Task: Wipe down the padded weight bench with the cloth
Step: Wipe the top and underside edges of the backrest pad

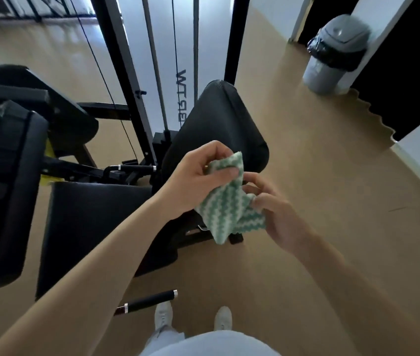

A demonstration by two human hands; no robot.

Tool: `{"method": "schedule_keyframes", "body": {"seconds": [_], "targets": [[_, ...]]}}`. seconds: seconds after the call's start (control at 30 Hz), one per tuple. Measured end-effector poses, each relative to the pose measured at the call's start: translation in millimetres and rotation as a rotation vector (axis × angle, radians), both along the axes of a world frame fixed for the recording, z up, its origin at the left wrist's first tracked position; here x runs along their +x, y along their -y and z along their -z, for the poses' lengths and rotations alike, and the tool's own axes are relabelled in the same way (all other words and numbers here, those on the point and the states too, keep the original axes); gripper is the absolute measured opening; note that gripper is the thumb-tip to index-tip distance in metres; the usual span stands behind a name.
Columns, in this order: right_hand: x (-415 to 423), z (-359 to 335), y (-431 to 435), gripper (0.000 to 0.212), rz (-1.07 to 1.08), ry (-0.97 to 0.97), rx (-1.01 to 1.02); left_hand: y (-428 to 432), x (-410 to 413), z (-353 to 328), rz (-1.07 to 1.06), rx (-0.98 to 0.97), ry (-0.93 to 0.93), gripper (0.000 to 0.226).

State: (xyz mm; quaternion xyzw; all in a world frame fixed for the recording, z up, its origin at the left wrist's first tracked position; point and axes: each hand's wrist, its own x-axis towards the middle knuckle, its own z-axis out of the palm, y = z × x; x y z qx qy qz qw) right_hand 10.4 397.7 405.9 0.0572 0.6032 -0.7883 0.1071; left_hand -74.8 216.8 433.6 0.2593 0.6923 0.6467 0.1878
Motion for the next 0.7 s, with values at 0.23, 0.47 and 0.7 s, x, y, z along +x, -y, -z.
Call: {"method": "schedule_keyframes", "body": {"seconds": [0.23,0.47,0.7], "targets": [[-35,-32,-48,0.041,0.098,-0.079,0.139,-30,-48,-43,-0.015,-0.034,0.095,0.009],[-167,-61,-96,0.01,0.311,-0.224,0.753,-79,-170,-54,-0.279,-0.309,-0.241,0.011],[-238,-22,-96,0.066,0.169,-0.078,1.05,-100,-269,-24,-0.147,-0.899,-0.515,0.052]]}}
